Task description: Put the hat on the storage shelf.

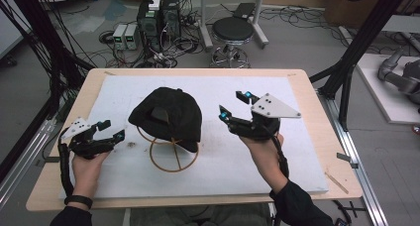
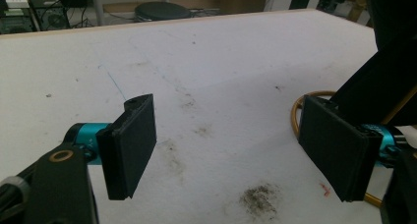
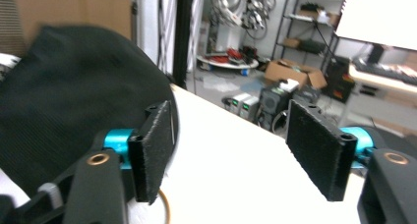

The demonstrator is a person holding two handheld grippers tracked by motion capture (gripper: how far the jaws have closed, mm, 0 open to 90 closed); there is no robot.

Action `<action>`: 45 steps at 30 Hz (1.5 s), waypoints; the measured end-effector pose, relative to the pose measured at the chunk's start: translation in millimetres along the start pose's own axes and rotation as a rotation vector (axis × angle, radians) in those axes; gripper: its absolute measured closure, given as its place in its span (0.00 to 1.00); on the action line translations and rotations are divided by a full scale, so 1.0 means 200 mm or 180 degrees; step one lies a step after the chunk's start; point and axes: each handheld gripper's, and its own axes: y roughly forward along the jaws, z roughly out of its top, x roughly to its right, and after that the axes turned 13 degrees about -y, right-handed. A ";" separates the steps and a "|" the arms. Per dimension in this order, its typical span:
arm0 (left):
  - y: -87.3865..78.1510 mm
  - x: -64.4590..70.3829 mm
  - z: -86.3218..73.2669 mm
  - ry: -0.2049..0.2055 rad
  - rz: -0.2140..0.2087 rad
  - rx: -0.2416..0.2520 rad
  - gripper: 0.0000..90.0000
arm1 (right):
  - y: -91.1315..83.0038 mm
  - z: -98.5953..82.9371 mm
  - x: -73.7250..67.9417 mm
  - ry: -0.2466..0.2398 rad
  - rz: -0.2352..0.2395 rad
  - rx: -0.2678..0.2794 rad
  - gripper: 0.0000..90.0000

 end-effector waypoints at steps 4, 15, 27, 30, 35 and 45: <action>0.00 0.00 0.00 0.0022 -0.0009 -0.0001 0.25 | -0.05 -0.12 0.07 0.0108 -0.0067 -0.0096 0.34; 0.00 0.00 0.01 0.0033 -0.0001 0.0032 0.24 | -0.16 -0.42 0.20 0.0337 -0.0170 -0.0331 0.27; 0.01 0.01 0.01 0.0099 0.0046 0.0016 0.24 | -0.22 -0.65 0.29 0.0466 -0.0336 -0.0523 0.24; 0.01 0.01 0.01 0.0124 0.0061 -0.0008 0.24 | -0.24 -0.71 0.32 0.0499 -0.0361 -0.0582 0.24; 0.02 0.01 0.01 0.0146 0.0080 -0.0027 0.24 | -0.26 -0.78 0.35 0.0581 -0.0459 -0.0675 0.24; 0.02 0.01 0.01 0.0192 0.0152 -0.0085 0.24 | -0.28 -0.84 0.39 0.0604 -0.0573 -0.0820 0.24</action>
